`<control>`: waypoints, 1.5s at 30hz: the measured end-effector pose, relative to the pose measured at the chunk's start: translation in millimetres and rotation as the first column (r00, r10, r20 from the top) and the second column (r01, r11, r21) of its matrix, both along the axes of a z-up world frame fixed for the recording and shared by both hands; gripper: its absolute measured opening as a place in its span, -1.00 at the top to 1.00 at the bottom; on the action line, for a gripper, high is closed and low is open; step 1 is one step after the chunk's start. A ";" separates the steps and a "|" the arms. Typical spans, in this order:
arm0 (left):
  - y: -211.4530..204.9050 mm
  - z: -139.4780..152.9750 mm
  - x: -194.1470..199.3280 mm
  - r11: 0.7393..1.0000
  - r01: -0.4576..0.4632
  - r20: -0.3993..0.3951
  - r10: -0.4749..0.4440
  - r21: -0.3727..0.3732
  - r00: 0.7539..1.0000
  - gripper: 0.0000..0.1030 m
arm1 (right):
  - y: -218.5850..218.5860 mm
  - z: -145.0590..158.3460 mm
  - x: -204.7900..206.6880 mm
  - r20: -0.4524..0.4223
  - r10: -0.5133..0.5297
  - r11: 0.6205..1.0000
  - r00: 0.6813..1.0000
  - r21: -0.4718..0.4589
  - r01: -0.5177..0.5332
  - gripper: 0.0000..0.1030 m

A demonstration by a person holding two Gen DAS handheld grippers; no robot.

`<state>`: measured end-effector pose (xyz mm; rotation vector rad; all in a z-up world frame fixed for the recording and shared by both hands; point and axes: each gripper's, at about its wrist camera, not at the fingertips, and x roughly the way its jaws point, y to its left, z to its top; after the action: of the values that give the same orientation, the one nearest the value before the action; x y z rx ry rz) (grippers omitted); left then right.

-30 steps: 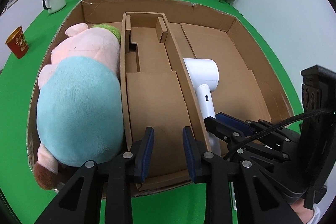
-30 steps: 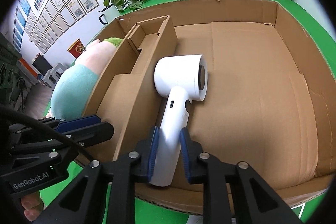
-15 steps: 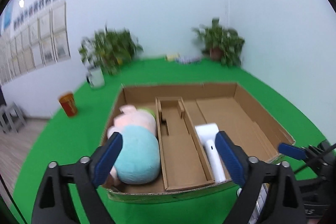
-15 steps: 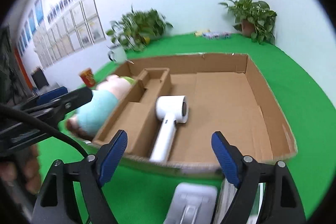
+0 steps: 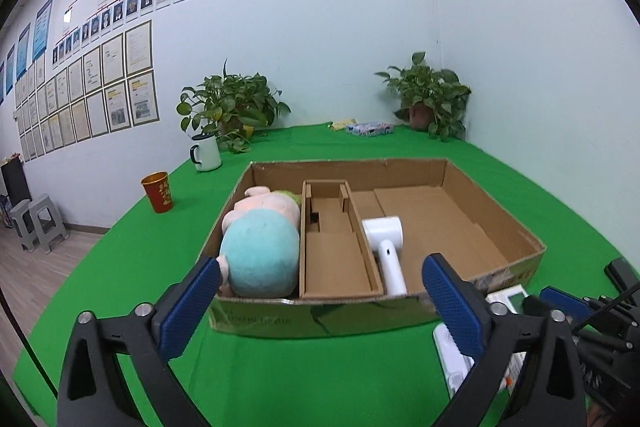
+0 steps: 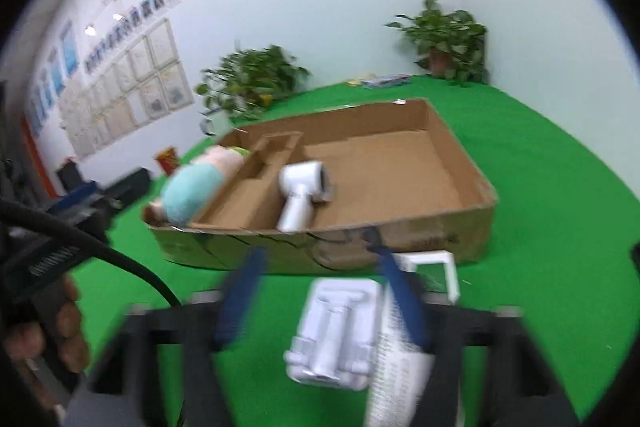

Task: Organize objects
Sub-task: 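Withdraw the right tool from the box toward the white phone stand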

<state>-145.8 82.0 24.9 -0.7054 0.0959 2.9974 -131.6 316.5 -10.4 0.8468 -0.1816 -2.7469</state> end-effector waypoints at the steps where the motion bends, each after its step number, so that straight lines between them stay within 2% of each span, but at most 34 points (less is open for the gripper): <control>1: 1.3 -2.4 0.9 1.000 -0.002 0.016 0.002 -0.014 1.000 0.00 | 2.4 -1.9 0.9 0.010 -0.010 1.000 1.000 0.011 0.010 0.55; 2: 1.8 -5.3 -1.4 1.000 0.004 0.047 -0.003 -0.025 0.999 0.61 | 6.1 -4.5 0.8 0.023 -0.012 1.000 1.000 0.008 0.011 0.54; 3: 1.4 -10.5 -5.0 1.000 0.022 0.099 -0.020 -0.017 0.995 0.69 | 8.6 -5.7 1.5 0.027 -0.011 1.000 1.000 0.004 0.011 0.54; 4: 0.0 -13.8 -10.2 1.000 0.028 0.126 -0.027 -0.004 0.992 0.68 | 11.1 -6.4 3.2 0.027 -0.012 1.000 1.000 -0.002 0.012 0.41; 5: -1.8 -17.7 -10.3 1.000 0.030 0.142 -0.031 0.010 0.989 0.65 | 14.0 -6.2 5.0 0.027 -0.003 1.000 1.000 -0.015 0.004 -0.08; 6: -3.6 -20.4 -8.0 0.999 0.027 0.139 -0.029 0.020 0.990 0.59 | 16.7 -5.6 7.8 0.021 0.009 0.999 1.000 -0.035 -0.009 -0.40; 7: -5.1 -22.7 -7.0 0.999 0.024 0.136 -0.028 0.028 0.990 0.25 | 18.8 -4.8 11.9 0.006 0.026 0.998 1.000 -0.057 -0.026 -0.71; 8: -6.7 -24.3 -5.8 0.999 0.020 0.132 -0.024 0.036 0.991 -0.33 | 19.5 -4.5 15.4 -0.005 0.044 0.997 0.999 -0.067 -0.044 -0.71; 10: -11.1 -24.4 2.2 0.999 -0.010 0.091 0.005 0.049 0.996 -0.95 | 14.9 -8.0 19.7 0.001 0.078 0.996 0.997 -0.042 -0.078 -0.71; 11: -12.8 -24.9 7.0 0.998 -0.014 0.068 0.010 0.054 0.998 -0.95 | 8.8 -11.9 21.6 0.005 0.116 0.993 0.993 -0.021 -0.116 -0.71; 16: -22.1 -33.2 6.5 0.998 0.009 0.118 -0.016 0.058 0.993 -0.95 | -20.6 -21.2 33.4 0.022 0.279 0.960 0.960 -0.037 -0.278 -0.71; 19: -25.0 -38.3 8.9 0.997 0.019 0.137 -0.028 0.072 0.990 -0.95 | -38.7 -34.3 26.8 0.095 0.307 0.951 0.947 -0.053 -0.303 -0.71; 21: -25.7 -40.8 9.9 0.997 0.026 0.143 -0.036 0.071 0.989 -0.95 | -43.5 -48.3 16.3 0.178 0.315 0.948 0.932 -0.100 -0.302 -0.71; 22: -26.5 -42.7 11.1 0.997 0.030 0.147 -0.039 0.067 0.988 -0.95 | -43.1 -54.9 12.0 0.214 0.310 0.950 0.926 -0.117 -0.291 -0.71; 23: -27.5 -44.8 12.3 0.998 0.031 0.148 -0.040 0.063 0.988 -0.95 | -40.7 -54.9 14.1 0.189 0.306 0.951 0.933 -0.113 -0.289 -0.70; 31: -34.3 -60.8 12.3 0.994 0.037 0.189 -0.056 0.100 0.980 -0.95 | -29.4 -60.5 9.7 0.198 0.156 0.984 0.968 0.057 -0.170 -0.70; 37: -37.0 -62.3 9.4 0.990 0.047 0.195 -0.072 0.129 0.978 -0.95 | -36.6 -62.3 -4.1 0.204 0.128 0.966 0.971 0.195 -0.168 -0.70; 40: -36.0 -63.7 6.5 0.990 0.060 0.194 -0.085 0.129 0.977 -0.95 | -36.2 -62.2 -15.3 0.211 0.083 0.972 0.974 0.198 -0.126 -0.66; 42: -35.9 -65.5 4.0 0.987 0.077 0.201 -0.105 0.138 0.974 -0.95 | -39.9 -63.6 -13.9 0.207 0.081 0.970 0.975 0.207 -0.125 -0.36; 43: -36.2 -67.2 2.6 0.985 0.087 0.210 -0.117 0.148 0.971 -0.95 | -44.0 -67.2 -12.3 0.216 0.081 0.963 0.973 0.236 -0.133 -0.05; 44: -37.1 -69.1 1.6 0.982 0.098 0.221 -0.133 0.159 0.966 -0.95 | -48.8 -68.8 -6.6 0.189 0.054 0.944 0.980 0.309 -0.112 0.10; 45: -36.8 -72.3 0.1 0.978 0.116 0.240 -0.157 0.174 0.958 -0.95 | -49.4 -68.6 -4.3 0.188 0.055 0.942 0.981 0.317 -0.113 0.10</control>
<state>-145.8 45.2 -47.4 -1.0086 -0.1000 2.7196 -135.9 267.2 -79.0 1.1544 0.2810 -2.6583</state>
